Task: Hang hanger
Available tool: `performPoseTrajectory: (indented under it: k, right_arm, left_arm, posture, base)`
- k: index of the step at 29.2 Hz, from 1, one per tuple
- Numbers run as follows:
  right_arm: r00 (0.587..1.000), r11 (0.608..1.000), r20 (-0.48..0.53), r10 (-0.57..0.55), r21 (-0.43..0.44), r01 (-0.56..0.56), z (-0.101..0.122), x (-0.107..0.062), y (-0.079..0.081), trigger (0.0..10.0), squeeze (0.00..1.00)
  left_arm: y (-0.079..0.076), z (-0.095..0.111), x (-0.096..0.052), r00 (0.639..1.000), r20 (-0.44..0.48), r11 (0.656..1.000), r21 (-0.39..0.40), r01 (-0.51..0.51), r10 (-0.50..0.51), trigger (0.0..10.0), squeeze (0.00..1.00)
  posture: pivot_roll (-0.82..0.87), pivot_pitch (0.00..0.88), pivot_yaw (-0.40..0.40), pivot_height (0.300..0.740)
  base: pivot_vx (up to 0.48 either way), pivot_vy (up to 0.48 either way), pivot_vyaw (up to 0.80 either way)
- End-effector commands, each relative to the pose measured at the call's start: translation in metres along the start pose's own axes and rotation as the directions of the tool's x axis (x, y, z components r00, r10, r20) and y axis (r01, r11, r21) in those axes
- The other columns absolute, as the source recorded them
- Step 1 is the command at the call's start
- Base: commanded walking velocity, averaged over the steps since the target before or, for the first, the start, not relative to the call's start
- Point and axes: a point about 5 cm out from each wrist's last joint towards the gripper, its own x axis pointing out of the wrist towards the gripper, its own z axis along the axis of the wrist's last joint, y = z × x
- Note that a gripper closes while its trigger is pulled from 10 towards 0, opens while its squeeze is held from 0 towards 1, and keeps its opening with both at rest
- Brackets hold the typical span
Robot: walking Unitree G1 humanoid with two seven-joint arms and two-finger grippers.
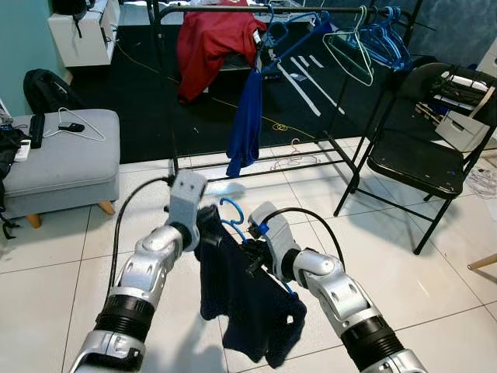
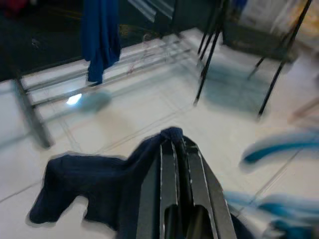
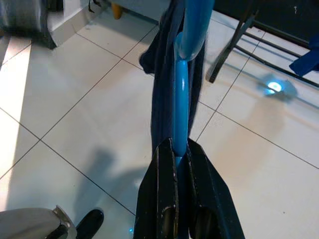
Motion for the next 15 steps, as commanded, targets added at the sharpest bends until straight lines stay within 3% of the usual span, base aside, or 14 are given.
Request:
performPoseTrajectory:
  k: [1, 11, 13, 15]
  right_arm:
    - [1.000, 1.000, -0.004, 0.011, 0.002, -0.011, -0.002, 0.000, 0.001, 10.0, 0.00]
    - [1.000, 1.000, -0.004, 0.013, 0.002, -0.013, -0.001, 0.000, 0.002, 10.0, 0.00]
    - [1.000, 1.000, -0.005, 0.018, 0.003, -0.018, -0.001, 0.000, 0.002, 10.0, 0.00]
    - [1.000, 1.000, -0.008, 0.027, 0.001, -0.027, -0.001, 0.000, 0.004, 10.0, 0.00]
  left_arm:
    - [0.001, 0.035, 0.003, 0.987, 0.163, 1.000, -0.019, 0.006, -0.003, 0.0, 0.00]
    - [0.001, 0.040, 0.011, 0.991, 0.130, 0.998, 0.063, -0.006, -0.002, 0.0, 0.00]
    - [-0.004, 0.033, 0.015, 0.996, 0.084, 0.994, 0.103, 0.019, -0.028, 0.0, 0.00]
    - [-0.021, 0.015, 0.022, 0.993, -0.018, 0.978, 0.171, 0.122, -0.121, 0.0, 0.00]
  posture:
    - [-0.06, 0.076, -0.046, 0.740]
    - [-0.06, 0.082, -0.048, 0.740]
    - [-0.06, 0.083, -0.047, 0.740]
    - [-0.07, 0.086, -0.045, 0.740]
  base:
    - [0.000, 0.000, 0.00]
    - [0.000, 0.000, 0.00]
    - [0.000, 0.000, 0.00]
    - [0.000, 0.000, 0.00]
